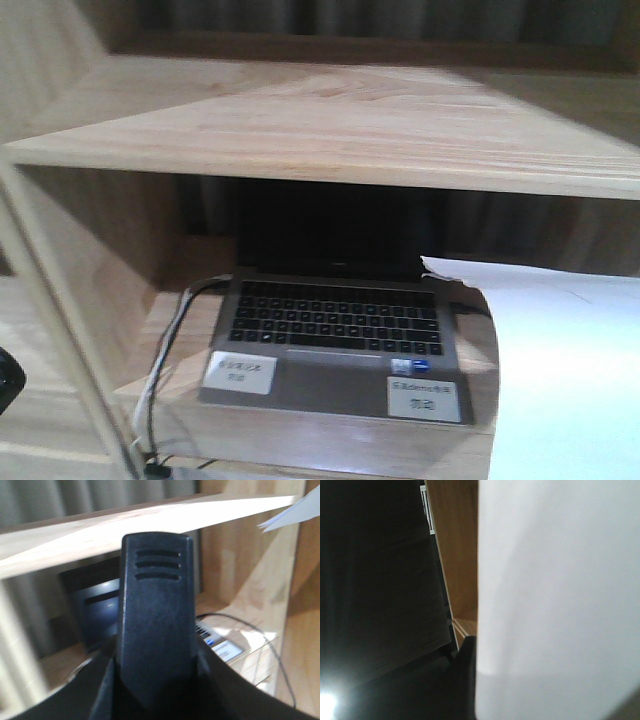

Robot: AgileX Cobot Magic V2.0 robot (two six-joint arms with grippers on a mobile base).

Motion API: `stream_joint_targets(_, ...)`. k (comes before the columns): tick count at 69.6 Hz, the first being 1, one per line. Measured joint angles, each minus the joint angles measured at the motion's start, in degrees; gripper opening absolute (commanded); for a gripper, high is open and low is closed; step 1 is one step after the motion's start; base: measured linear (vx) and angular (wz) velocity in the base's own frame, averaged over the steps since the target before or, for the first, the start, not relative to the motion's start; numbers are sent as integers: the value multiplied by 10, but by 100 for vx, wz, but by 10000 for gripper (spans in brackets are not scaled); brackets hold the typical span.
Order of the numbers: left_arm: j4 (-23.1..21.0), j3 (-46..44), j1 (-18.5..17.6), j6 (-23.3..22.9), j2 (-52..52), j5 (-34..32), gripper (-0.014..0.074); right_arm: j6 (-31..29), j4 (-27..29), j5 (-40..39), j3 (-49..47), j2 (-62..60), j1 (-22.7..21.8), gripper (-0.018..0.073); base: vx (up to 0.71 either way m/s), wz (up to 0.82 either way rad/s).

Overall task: Grab stapler and paper to desk for stapling
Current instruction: 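Drive the base away from the shelf toward the wooden desk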

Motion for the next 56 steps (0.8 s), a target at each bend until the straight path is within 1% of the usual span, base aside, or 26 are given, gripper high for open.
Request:
stream_joint_targets(20, 0, 0, 0, 0, 0, 0, -6, 0, 0, 0, 0, 0, 0, -5, -8, 34)
stream_joint_targets(56, 0, 0, 0, 0, 0, 0, -6, 0, 0, 0, 0, 0, 0, -5, -11, 44)
